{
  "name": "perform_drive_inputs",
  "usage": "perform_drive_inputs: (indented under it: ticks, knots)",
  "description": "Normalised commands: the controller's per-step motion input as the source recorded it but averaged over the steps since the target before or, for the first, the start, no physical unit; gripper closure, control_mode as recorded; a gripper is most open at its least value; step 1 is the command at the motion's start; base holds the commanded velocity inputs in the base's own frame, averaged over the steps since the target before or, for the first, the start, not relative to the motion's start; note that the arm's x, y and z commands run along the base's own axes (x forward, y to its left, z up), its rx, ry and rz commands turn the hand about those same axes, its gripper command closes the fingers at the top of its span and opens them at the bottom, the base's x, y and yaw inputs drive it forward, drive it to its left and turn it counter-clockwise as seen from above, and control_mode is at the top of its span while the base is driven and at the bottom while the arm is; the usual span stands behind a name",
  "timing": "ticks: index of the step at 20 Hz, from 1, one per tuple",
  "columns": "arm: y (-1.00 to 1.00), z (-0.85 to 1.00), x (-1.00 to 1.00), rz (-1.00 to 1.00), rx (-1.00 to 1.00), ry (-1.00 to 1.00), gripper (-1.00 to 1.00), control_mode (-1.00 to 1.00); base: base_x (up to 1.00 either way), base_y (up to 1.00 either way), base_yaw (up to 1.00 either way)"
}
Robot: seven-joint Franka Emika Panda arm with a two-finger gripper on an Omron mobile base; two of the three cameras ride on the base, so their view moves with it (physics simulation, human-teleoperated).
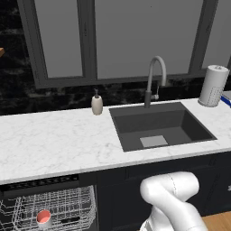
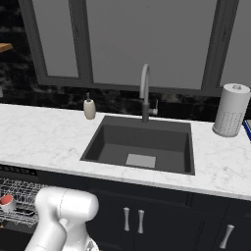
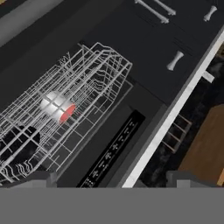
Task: Pick up the cup and bowl from the counter, place them in the dishwasher, and close the dishwasher door.
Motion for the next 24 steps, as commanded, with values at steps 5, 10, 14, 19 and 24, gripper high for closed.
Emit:
perform_drive_inputs:
  ticks: [5,10,14,19,24]
  knots:
    - [0.04,-0.61,0.00,-0.04,0.00,0.00,-1.00,-1.00,0.00,0.00,0.00]
    - [0.00,-1.00,0.03,-0.06,0.00,-0.02,-1.00,-1.00,0.00,0.00,0.00]
    - [0.09,-1.00,0.00,-0.02,0.00,-0.03,-1.00,-1.00,0.00,0.00,0.00]
    - [0.21,-0.96,0.36,-0.01,0.00,-0.08,-1.00,-1.00,0.00,0.00,0.00]
    - [0.38,-1.00,0.73,0.00,0.00,-0.09,-1.00,-1.00,0.00,0.00,0.00]
